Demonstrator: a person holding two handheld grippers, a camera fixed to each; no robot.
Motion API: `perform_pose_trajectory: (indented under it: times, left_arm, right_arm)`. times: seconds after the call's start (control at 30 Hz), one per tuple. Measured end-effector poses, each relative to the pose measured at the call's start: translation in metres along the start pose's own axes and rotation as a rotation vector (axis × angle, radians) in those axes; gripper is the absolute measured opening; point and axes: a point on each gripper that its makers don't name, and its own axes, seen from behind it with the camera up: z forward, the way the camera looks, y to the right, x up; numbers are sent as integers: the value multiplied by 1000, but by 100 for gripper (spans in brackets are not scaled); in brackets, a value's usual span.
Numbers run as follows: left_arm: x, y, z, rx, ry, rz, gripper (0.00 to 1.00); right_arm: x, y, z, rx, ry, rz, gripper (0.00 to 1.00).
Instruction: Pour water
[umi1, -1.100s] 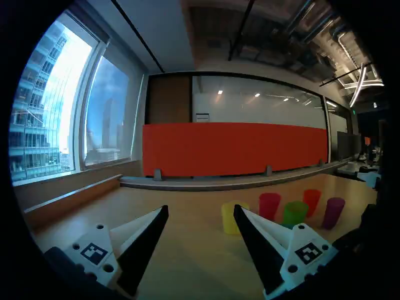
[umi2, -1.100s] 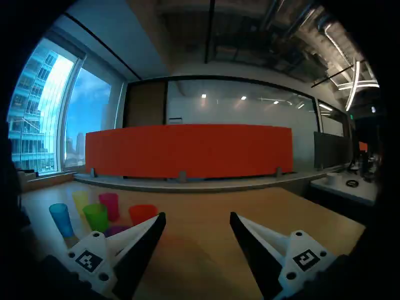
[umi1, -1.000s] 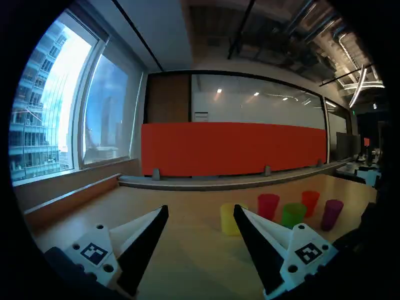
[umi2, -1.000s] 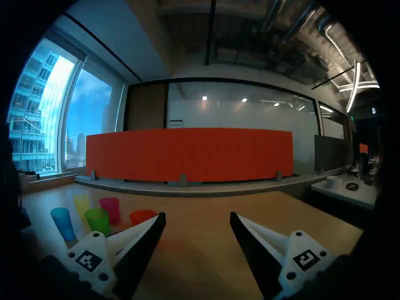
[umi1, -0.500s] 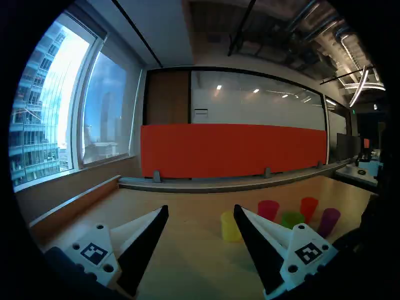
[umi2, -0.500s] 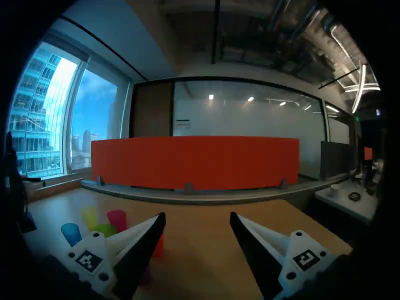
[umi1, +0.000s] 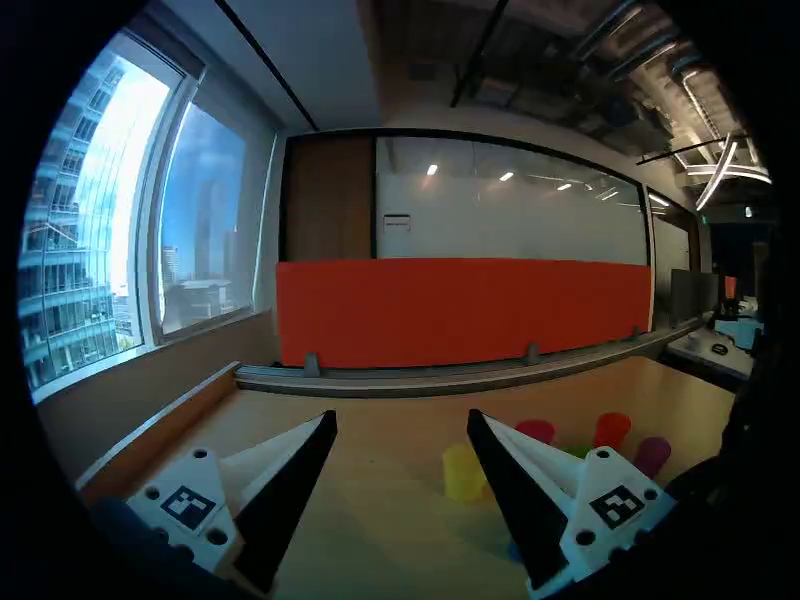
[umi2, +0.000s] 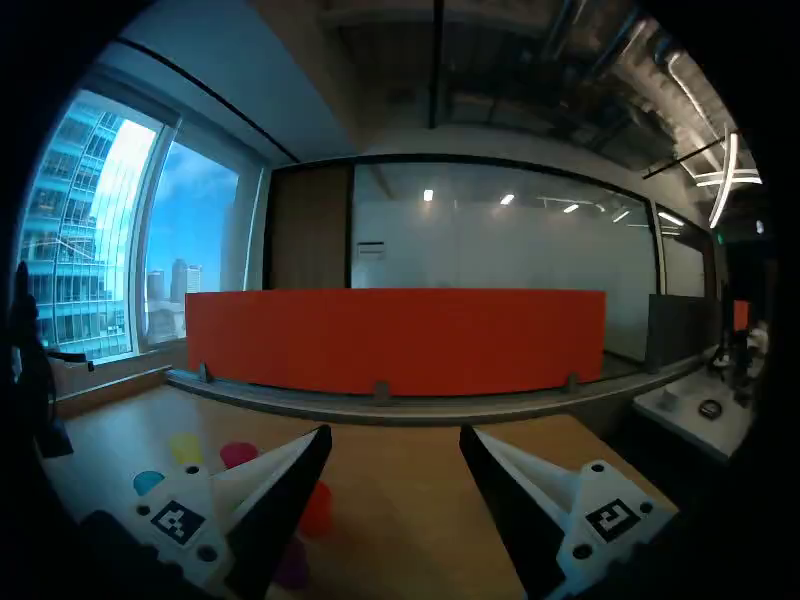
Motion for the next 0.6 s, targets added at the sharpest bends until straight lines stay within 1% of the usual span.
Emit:
perform_pose_trajectory:
  times: [0.07, 0.17, 0.3, 0.4, 0.47, 0.6]
  left_arm:
    - [6, 2, 2, -8, -5, 4, 97]
    - [15, 8, 5, -28, -14, 8, 97]
    - [34, 16, 8, -54, -12, -7, 97]
    - [47, 18, 10, -64, 2, -17, 97]
    - [52, 18, 11, -64, 7, -19, 97]
    - [57, 22, 12, -83, 13, -25, 97]
  right_arm:
    - [6, -1, 1, 6, 0, -4, 99]
    - [18, -3, 3, 13, 3, -6, 99]
    - [32, -2, 7, 16, 4, 9, 99]
    - [35, -2, 9, 25, -3, 23, 99]
    - [34, -3, 9, 33, -8, 27, 99]
    - [32, -6, 9, 51, -16, 26, 99]
